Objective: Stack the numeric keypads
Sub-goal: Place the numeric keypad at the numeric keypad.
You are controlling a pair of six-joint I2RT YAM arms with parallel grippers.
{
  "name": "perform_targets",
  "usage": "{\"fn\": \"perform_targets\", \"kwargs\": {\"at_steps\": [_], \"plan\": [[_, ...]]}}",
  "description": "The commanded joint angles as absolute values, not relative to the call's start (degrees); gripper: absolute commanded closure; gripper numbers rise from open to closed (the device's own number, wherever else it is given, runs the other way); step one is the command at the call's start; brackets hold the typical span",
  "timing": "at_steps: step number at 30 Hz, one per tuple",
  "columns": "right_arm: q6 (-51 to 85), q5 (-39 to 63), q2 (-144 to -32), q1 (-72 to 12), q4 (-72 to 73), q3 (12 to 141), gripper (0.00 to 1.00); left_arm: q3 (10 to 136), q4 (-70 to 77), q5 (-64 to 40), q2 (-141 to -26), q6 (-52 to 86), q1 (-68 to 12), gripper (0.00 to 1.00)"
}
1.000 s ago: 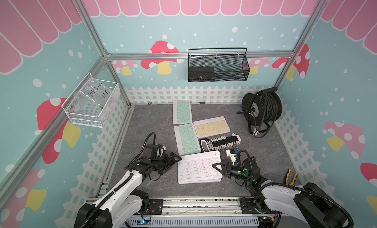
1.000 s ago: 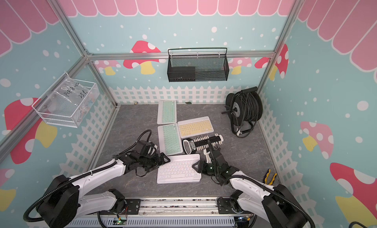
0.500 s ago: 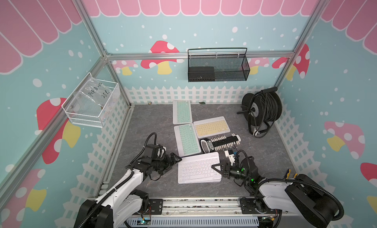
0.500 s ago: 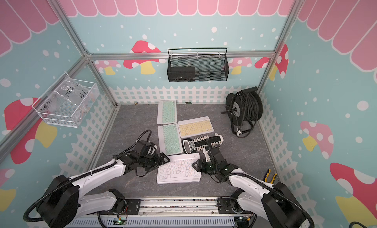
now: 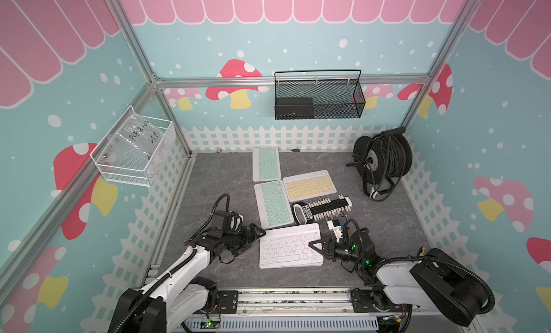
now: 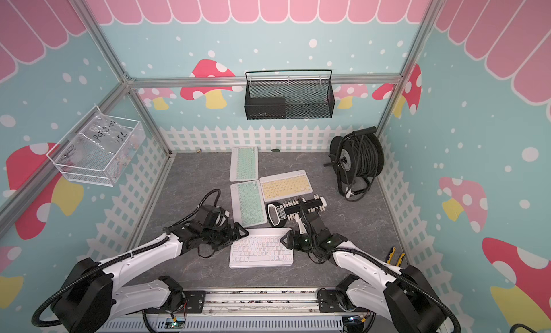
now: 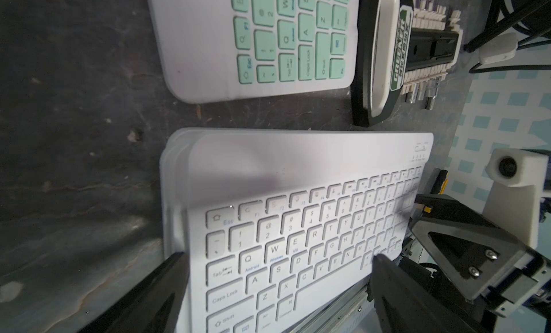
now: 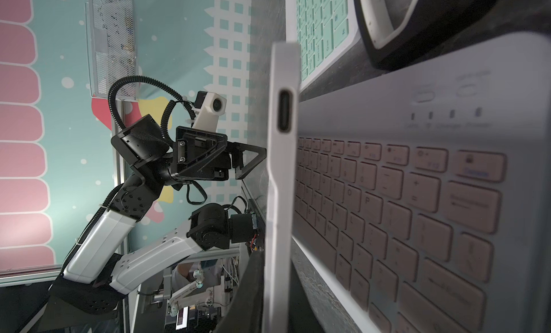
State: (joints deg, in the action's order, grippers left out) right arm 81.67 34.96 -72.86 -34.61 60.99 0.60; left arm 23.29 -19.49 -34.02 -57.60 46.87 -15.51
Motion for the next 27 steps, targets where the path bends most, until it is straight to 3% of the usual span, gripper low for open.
{"fn": "perform_targets", "kwargs": {"at_steps": [1, 7, 10, 18, 23, 27], "plan": [[81.3, 34.4, -72.9, -35.0, 65.3, 0.9, 0.85, 24.5, -19.0, -33.4, -57.8, 45.9, -15.8, 0.01], [80.6, 33.8, -74.4, -35.0, 64.4, 1.3, 0.72, 24.5, -19.0, -33.4, -58.1, 45.9, -15.8, 0.01], [79.3, 33.5, -74.1, -35.0, 60.7, 2.6, 0.7, 24.5, -18.9, -33.3, -58.3, 46.0, -15.9, 0.01], [66.8, 29.8, -65.1, -35.0, 28.2, 12.9, 0.61, 24.4, -18.7, -32.6, -58.6, 46.0, -15.9, 0.01], [66.6, 31.3, -66.1, -35.0, 26.6, 12.1, 0.61, 24.7, -17.3, -32.8, -60.6, 46.1, -15.9, 0.01], [66.7, 30.9, -66.2, -35.0, 27.1, 11.1, 0.68, 25.4, -16.5, -33.0, -62.2, 46.0, -16.0, 0.01]]}}
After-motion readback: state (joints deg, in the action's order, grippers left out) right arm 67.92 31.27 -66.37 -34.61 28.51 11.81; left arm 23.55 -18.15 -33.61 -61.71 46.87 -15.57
